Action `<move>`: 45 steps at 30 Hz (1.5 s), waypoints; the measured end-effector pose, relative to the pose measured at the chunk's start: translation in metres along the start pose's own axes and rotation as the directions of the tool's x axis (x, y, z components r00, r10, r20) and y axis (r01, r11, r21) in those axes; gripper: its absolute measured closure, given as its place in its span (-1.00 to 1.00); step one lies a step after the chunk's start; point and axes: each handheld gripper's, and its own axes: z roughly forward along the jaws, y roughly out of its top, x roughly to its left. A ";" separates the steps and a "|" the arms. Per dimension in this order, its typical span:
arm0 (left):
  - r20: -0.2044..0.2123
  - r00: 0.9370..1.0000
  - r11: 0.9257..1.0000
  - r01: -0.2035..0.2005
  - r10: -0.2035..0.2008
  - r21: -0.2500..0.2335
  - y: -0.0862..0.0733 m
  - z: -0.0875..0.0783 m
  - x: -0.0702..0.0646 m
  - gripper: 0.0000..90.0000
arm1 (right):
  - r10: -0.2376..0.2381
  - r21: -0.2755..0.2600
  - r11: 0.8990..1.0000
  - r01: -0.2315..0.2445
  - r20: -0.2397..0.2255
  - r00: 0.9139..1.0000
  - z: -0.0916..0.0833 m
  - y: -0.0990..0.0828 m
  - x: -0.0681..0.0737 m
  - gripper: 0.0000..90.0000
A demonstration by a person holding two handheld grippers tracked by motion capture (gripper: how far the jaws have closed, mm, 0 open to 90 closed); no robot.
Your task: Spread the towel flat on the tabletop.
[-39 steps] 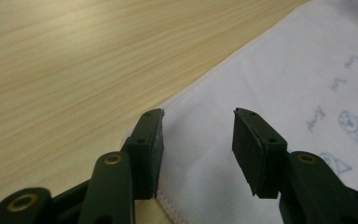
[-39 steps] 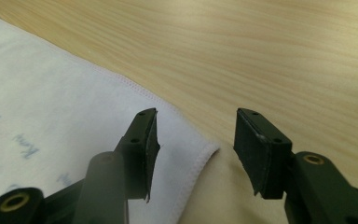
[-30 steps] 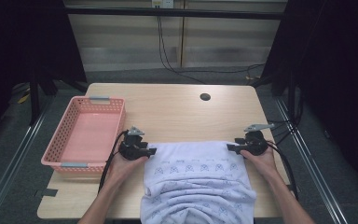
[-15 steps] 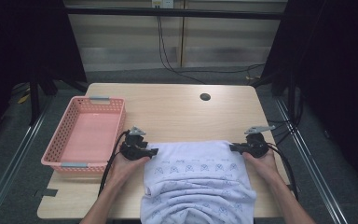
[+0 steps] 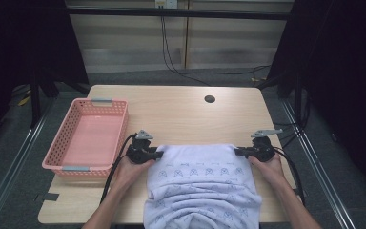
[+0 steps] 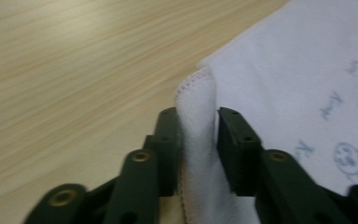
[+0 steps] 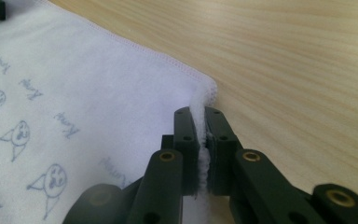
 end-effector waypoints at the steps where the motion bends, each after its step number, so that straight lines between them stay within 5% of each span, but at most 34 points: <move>1: 0.006 1.000 1.000 -0.007 0.007 0.009 0.001 0.000 -0.001 0.81 | 0.009 -0.016 1.000 -0.010 -0.002 1.000 -0.004 0.001 0.000 0.90; 3: 0.036 0.999 1.000 0.013 -0.014 0.002 0.001 0.001 -0.001 0.92 | 0.021 -0.049 0.999 -0.022 -0.012 1.000 -0.011 0.003 -0.002 0.90; 7: 0.073 0.996 0.995 0.050 -0.043 -0.089 0.009 -0.017 0.004 0.93 | 0.031 -0.125 0.991 -0.036 -0.041 0.999 -0.030 0.012 0.000 0.90; 15: 0.024 0.999 0.973 0.029 -0.024 -0.228 0.059 -0.057 0.014 0.93 | 0.002 -0.275 0.961 -0.010 -0.029 1.000 -0.069 0.066 -0.004 0.91; 25: -0.024 0.999 0.944 0.027 -0.036 -0.330 0.124 -0.075 0.032 0.93 | -0.003 -0.322 0.947 0.014 0.033 0.999 -0.081 0.135 -0.016 0.91; 30: -0.020 0.999 0.924 0.023 -0.033 -0.382 0.151 -0.090 0.042 0.93 | 0.002 -0.326 0.945 0.018 0.061 0.998 -0.086 0.158 -0.022 0.91; 34: -0.008 1.000 0.901 0.010 -0.015 -0.435 0.167 -0.100 0.042 0.93 | -0.002 -0.355 0.934 0.030 0.077 0.997 -0.098 0.178 -0.026 0.91; 41: -0.028 1.000 0.873 -0.023 0.011 -0.486 0.201 -0.119 0.041 0.93 | -0.002 -0.411 0.910 0.046 0.108 0.994 -0.124 0.209 -0.027 0.91; 42: -0.035 0.999 0.873 -0.031 0.016 -0.487 0.204 -0.120 0.040 0.93 | -0.003 -0.417 0.907 0.051 0.114 0.993 -0.126 0.211 -0.027 0.91; 45: -0.029 0.999 0.889 -0.030 0.019 -0.456 0.197 -0.113 0.037 0.93 | 0.011 -0.422 0.906 0.036 0.110 0.994 -0.125 0.206 -0.030 0.91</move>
